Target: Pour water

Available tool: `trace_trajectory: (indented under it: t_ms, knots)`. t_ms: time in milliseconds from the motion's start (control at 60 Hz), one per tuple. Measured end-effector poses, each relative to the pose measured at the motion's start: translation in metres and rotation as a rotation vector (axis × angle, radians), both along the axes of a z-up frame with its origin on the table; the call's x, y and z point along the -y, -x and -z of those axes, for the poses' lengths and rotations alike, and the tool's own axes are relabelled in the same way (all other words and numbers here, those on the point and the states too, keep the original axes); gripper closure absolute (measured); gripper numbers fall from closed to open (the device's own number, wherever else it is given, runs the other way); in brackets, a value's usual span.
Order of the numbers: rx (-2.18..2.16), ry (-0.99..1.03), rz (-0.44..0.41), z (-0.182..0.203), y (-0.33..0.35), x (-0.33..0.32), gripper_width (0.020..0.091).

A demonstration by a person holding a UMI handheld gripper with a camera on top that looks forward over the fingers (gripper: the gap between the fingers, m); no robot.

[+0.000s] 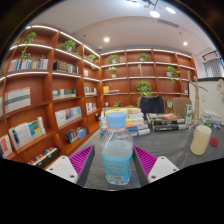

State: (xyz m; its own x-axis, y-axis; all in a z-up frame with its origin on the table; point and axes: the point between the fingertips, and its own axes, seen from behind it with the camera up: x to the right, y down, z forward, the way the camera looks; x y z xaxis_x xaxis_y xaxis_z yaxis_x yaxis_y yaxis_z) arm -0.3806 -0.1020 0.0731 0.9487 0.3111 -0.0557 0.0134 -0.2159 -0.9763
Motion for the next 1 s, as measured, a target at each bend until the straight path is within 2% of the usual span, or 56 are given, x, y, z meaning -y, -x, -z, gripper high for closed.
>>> trace_trajectory:
  t_ms: [83, 100, 117, 283, 317, 333, 533, 767, 1000]
  knots:
    - [0.024, -0.027, 0.056, -0.005, -0.009, -0.010, 0.0503]
    - [0.035, -0.037, 0.071, -0.006, -0.012, -0.011, 0.0599]
    - [0.053, -0.042, 0.078, -0.006, -0.013, -0.012, 0.0627]
    - [0.042, -0.032, 0.077, -0.002, -0.016, -0.012, 0.0778]
    - [0.027, -0.028, 0.079, -0.002, -0.017, -0.012, 0.0777]
    - [0.016, -0.025, 0.083, -0.003, -0.018, -0.013, 0.0814]
    - [-0.011, 0.007, 0.082, -0.002, -0.023, -0.013, 0.0814]
    - [-0.236, 0.083, 0.159, -0.009, -0.087, -0.030, 0.0815]
    - [-0.889, 0.097, 0.243, -0.061, -0.161, -0.057, 0.0814]
